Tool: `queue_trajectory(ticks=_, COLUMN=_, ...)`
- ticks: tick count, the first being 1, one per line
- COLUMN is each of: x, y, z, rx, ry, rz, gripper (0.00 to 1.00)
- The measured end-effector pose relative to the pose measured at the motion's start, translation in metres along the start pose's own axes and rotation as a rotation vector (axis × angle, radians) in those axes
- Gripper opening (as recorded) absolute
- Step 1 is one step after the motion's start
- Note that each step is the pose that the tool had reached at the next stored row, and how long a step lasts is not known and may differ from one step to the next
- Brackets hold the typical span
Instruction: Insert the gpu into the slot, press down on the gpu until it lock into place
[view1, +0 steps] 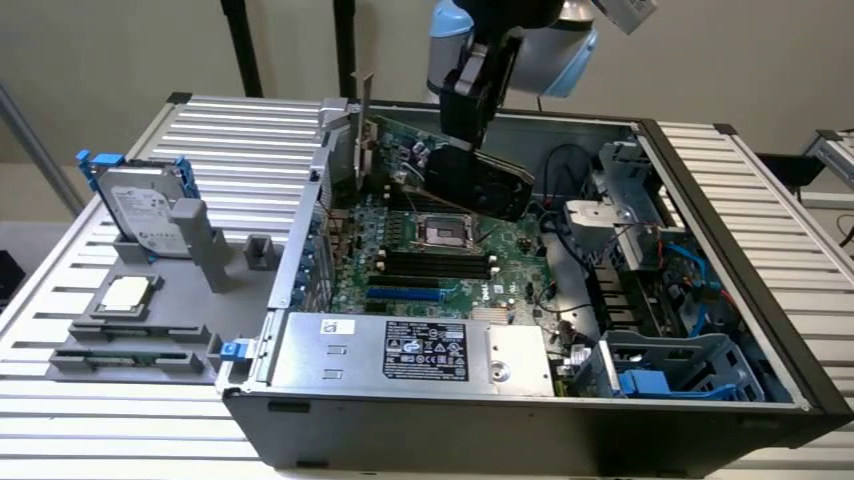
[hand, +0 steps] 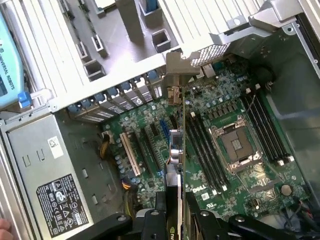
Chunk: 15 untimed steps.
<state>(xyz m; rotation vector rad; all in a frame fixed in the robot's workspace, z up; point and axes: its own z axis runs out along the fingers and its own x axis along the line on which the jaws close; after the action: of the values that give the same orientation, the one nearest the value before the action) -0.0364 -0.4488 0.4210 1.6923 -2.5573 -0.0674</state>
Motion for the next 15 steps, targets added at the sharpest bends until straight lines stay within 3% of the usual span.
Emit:
queue_trajectory(ticks=2, x=0.0000, y=0.0000, z=0.0002, rx=-0.0005, ry=-0.0014, rz=-0.035, gripper=0.26)
queue_trajectory(ticks=3, x=0.0000, y=0.0000, z=0.0005, rx=-0.0018, ry=-0.0051, rz=-0.050, gripper=0.26)
queue_trajectory(ticks=13, x=-0.0002, y=-0.0002, z=0.0045, rx=-0.0194, ry=-0.0510, rz=-0.203, gripper=0.26)
queue_trajectory(ticks=15, x=-0.0002, y=-0.0003, z=0.0055, rx=-0.0217, ry=-0.0575, rz=-0.236, gripper=0.26)
